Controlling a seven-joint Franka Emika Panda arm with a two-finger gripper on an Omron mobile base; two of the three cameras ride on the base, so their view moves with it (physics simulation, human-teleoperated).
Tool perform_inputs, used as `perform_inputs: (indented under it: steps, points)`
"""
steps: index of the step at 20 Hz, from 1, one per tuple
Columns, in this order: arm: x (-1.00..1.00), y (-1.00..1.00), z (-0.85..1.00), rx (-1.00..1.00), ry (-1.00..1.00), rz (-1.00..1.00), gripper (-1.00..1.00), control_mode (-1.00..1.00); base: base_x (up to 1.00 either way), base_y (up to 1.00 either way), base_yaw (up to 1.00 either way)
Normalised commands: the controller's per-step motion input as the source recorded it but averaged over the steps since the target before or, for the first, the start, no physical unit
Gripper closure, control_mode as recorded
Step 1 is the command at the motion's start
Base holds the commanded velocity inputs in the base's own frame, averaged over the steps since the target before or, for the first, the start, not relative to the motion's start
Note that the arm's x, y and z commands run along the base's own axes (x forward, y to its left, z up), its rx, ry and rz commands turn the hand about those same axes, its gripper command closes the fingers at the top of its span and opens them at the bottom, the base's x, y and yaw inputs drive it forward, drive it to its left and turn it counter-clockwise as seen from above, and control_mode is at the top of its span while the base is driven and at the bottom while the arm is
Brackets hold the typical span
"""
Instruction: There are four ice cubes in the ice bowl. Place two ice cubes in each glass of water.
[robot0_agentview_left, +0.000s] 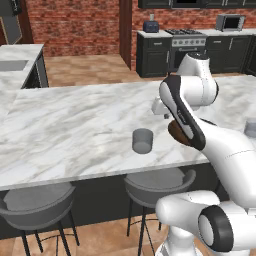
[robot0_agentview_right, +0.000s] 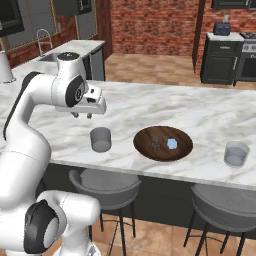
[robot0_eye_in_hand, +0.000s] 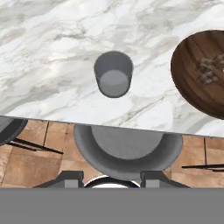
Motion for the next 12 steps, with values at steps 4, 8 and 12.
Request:
perform_inputs:
  steps: [4, 8, 12]
  points:
    - [-0.21, 0.00, -0.05, 0.00, 0.00, 0.00, -1.00, -1.00, 0.00, 0.00, 0.00]
    - [-0.55, 0.00, -0.17, 0.00, -0.02, 0.00, -1.00, -1.00, 0.00, 0.00, 0.00]
    - [-0.54, 0.00, -0.21, 0.00, 0.00, 0.00, -1.00, -1.00, 0.00, 0.00, 0.00]
